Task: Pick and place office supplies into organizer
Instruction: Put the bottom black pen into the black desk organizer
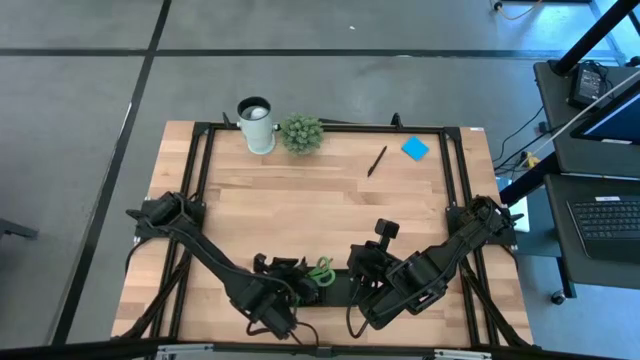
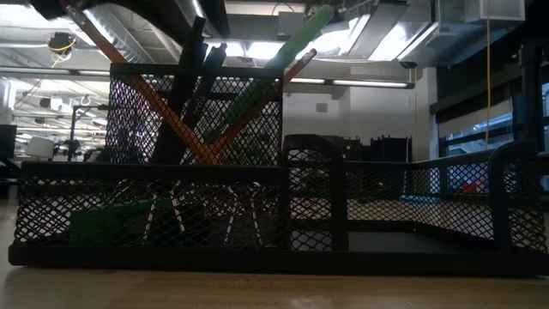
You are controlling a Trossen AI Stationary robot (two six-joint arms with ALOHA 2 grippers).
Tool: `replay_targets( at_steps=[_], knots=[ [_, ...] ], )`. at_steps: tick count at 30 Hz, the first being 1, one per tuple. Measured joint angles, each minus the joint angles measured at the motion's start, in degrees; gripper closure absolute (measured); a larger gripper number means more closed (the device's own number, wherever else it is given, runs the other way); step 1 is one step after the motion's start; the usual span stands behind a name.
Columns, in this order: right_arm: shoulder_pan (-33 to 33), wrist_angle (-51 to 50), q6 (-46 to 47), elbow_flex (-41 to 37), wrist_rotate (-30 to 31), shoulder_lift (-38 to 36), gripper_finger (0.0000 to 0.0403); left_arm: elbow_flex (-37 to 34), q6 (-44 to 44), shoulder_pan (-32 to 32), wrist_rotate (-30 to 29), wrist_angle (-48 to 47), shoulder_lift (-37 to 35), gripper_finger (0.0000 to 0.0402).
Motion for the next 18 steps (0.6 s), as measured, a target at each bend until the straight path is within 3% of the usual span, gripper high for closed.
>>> replay_targets(
  at_steps=[4,8,13,18],
  knots=[
    [0.0,0.0,-0.2,0.0,0.0,0.0,0.0391,0.0,-6.0,-0.4,-0.9,-0.1,-1.9,0.0269],
    [0.0,0.0,-1.0,0.0,0.0,0.0,0.0391,0.0,-22.0,-1.2,-0.8,-0.1,-4.3,0.0263],
    [0.0,0.0,-1.5,0.0,0.0,0.0,0.0391,0.0,-62.3,-1.1,1.0,-1.2,-8.4,0.0268],
    [0.0,0.0,-1.5,0.0,0.0,0.0,0.0391,0.0,-103.7,2.4,11.8,-3.9,-11.9,0.0281]
  ],
)
